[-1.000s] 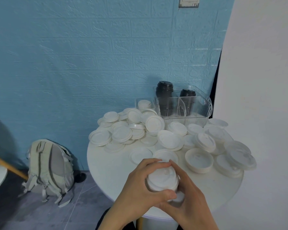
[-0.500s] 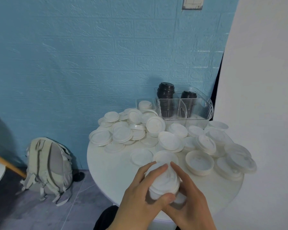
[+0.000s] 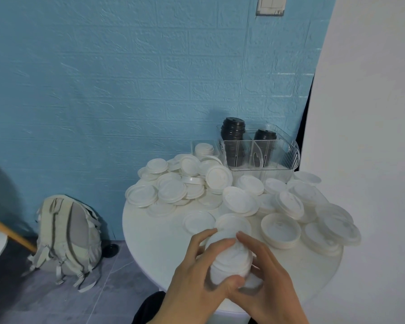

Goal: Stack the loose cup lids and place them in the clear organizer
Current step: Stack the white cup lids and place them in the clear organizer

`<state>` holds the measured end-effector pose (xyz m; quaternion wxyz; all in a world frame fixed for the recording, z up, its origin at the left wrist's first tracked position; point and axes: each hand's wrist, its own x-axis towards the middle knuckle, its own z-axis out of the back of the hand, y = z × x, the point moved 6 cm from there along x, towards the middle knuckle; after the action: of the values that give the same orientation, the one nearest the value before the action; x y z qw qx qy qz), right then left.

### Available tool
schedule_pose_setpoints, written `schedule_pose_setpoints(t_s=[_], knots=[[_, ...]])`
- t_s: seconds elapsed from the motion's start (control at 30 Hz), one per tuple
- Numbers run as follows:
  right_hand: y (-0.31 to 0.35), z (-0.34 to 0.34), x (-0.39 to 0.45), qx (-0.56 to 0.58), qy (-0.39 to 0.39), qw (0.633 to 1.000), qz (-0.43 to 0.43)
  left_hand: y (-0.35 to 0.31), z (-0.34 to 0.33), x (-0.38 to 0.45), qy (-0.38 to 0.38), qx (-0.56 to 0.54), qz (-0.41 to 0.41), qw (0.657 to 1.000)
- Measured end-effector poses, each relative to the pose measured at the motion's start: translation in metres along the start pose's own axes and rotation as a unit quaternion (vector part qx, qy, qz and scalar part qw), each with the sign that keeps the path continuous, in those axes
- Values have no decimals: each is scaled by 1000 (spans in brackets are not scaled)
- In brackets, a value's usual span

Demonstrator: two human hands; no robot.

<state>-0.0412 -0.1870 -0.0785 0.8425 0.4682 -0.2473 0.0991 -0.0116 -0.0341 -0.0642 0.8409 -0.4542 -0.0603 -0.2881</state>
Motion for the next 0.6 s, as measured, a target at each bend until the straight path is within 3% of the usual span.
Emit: schedule_pose_setpoints(t_s=[0.2, 0.6], knots=[[-6, 4, 4, 6, 16, 1000, -9, 0, 7, -5, 57, 26, -48, 997], [17, 38, 61, 12, 68, 998, -2, -10, 30, 55, 49, 39, -107, 992]])
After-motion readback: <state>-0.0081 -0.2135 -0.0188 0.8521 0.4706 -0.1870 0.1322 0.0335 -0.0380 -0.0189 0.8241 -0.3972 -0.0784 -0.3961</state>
